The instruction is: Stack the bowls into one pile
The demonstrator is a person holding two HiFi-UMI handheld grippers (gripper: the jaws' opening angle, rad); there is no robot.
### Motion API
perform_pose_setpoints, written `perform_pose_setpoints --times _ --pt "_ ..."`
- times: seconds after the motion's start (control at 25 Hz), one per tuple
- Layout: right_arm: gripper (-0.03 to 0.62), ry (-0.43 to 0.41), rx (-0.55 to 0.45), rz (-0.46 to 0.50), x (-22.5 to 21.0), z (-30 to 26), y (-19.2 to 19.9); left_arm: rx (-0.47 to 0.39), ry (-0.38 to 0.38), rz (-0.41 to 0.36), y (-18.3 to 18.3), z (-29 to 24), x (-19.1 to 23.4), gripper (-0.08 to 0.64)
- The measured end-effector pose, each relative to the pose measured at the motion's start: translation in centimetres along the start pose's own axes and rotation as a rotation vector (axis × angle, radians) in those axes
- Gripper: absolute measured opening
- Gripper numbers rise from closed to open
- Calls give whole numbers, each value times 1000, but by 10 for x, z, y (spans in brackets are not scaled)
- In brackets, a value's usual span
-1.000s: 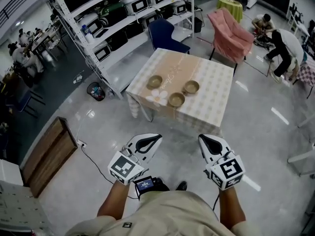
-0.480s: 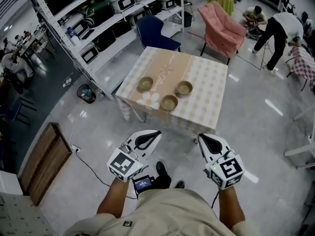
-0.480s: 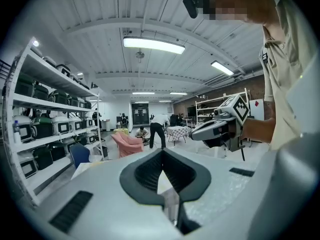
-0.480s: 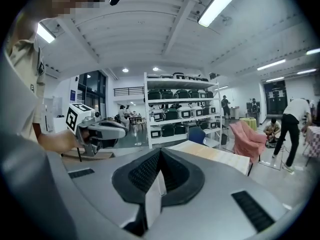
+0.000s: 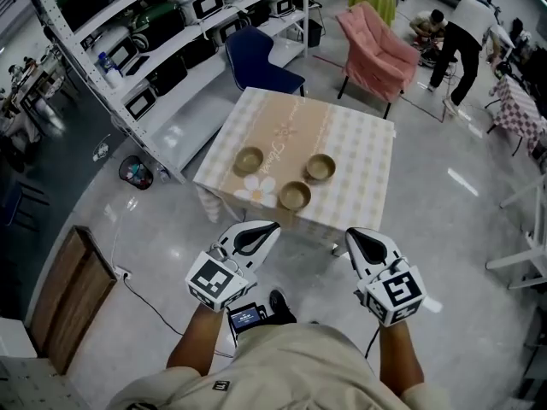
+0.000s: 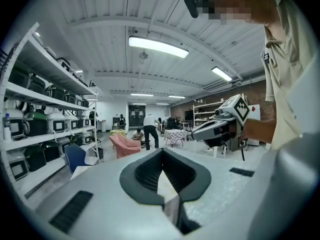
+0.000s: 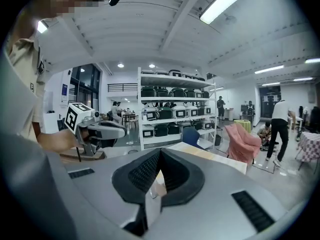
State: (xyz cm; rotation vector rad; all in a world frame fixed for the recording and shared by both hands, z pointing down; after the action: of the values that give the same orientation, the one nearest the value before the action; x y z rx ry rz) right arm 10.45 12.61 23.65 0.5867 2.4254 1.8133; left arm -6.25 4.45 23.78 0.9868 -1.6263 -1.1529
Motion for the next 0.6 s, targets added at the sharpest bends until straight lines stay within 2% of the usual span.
perform_pose_setpoints --times 0.32,0.6 --pt "3 60 25 0 -6 -46 -14 -11 64 -11 -10 -10 54 6" --pt "3 41 49 2 -22 -82 -11 -8 36 26 -4 -22 90 6"
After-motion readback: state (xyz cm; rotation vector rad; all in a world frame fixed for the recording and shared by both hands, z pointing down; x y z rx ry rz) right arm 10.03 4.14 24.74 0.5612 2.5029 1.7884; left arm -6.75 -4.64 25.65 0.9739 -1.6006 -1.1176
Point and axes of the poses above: the fingertips, and each gripper's own axes: z backward along the fingers, x to its left, y out of its underside, the point moved 4 cm from there along z, backward along the fingers, and after that the axes turned 13 degrees about z, right-handed, at the moved point
